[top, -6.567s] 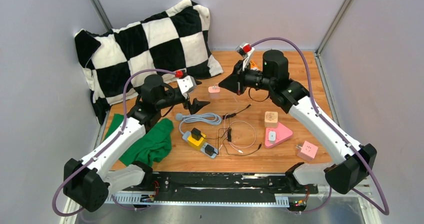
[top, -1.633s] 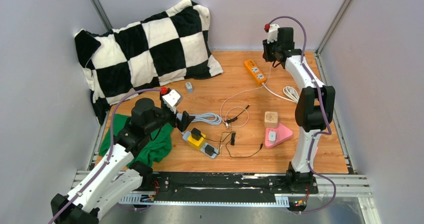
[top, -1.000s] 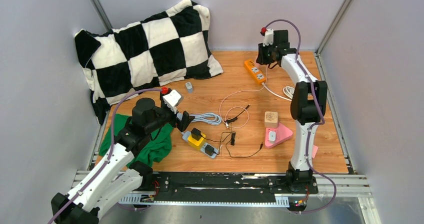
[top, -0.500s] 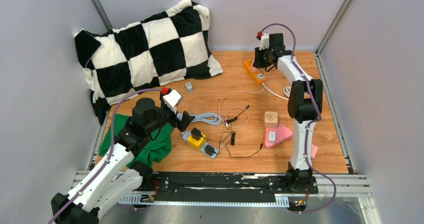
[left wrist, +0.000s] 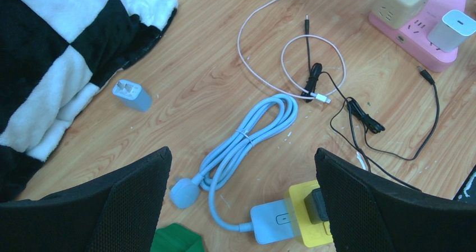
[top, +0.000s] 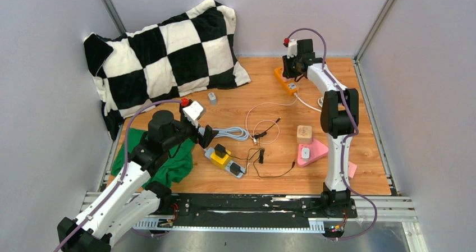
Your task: Insert the plug
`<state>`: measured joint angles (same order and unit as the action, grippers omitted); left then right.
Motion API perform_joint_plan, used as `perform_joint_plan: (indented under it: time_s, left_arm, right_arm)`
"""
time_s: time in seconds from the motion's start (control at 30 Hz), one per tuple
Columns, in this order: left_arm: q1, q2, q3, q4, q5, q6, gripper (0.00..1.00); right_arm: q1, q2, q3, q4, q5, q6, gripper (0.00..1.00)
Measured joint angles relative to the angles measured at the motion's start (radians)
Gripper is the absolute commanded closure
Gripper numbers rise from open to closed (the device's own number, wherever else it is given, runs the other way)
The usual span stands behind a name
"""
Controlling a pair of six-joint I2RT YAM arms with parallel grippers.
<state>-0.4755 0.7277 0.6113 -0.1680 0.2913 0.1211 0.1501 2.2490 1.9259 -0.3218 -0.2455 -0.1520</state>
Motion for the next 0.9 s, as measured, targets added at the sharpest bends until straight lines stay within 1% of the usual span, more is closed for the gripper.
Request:
perform_joint_plan:
  time_s: [0.23, 0.53, 0.77, 0.9]
  left_arm:
    - [0.0, 0.0, 0.0, 0.0, 0.0, 0.0, 0.0]
    - [0.0, 0.0, 0.0, 0.0, 0.0, 0.002, 0.0]
    - [0.0, 0.0, 0.0, 0.0, 0.0, 0.002, 0.0]
    - [0.0, -0.003, 0.0, 0.0, 0.0, 0.002, 0.0]
  right_arm:
    - [0.024, -0.017, -0.06, 0.042, 0.063, -0.014, 1.0]
    - [0.032, -0.019, -0.062, 0.043, 0.085, -0.012, 1.0]
    - [0.048, -0.028, -0.064, 0.031, 0.09, 0.053, 1.0]
    - [0.09, -0.044, -0.084, 0.025, 0.103, 0.113, 1.0]
